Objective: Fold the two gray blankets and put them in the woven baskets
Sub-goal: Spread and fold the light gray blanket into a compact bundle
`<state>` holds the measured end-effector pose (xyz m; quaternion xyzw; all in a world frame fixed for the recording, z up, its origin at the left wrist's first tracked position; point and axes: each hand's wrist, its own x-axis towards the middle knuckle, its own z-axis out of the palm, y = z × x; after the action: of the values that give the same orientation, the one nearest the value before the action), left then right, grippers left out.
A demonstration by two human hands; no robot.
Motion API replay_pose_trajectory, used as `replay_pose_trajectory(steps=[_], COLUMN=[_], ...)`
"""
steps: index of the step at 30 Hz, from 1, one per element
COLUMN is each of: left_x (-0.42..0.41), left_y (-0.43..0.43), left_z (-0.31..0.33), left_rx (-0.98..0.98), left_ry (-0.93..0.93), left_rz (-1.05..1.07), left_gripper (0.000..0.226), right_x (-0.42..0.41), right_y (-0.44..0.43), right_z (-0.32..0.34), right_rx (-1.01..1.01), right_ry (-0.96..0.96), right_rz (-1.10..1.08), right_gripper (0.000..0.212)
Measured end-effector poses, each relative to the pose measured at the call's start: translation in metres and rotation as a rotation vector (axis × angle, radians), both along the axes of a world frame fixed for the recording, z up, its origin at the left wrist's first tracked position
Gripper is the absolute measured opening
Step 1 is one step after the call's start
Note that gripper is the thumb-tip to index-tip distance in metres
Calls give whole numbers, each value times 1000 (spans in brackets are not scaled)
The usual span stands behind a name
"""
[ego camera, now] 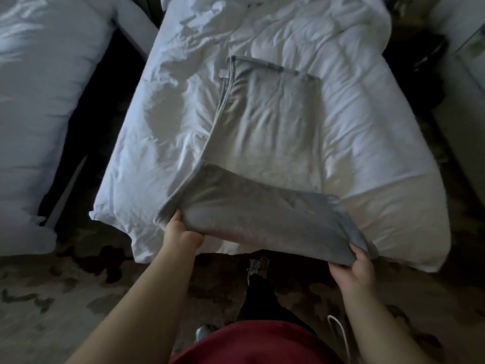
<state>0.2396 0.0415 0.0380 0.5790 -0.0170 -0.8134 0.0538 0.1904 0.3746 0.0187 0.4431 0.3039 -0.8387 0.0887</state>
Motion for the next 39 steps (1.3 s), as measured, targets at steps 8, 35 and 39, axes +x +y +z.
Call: replay_pose_trajectory(steps=[8,35,39], left_x=[75,-45,-100], left_y=[11,21,-2], left_z=[3,48,48], left_rx=[89,-296,-314], left_ry=[92,-182,237], left_rz=[6,-20,156], left_gripper=[54,42,59], right_x=[51,-49,-135], right_y=[16,2,-14], right_z=[21,57,52], right_rx=[20,-47,6], right_ry=[-62,-117,46], right_rz=[-66,-148,-139], right_gripper=[43,49,15])
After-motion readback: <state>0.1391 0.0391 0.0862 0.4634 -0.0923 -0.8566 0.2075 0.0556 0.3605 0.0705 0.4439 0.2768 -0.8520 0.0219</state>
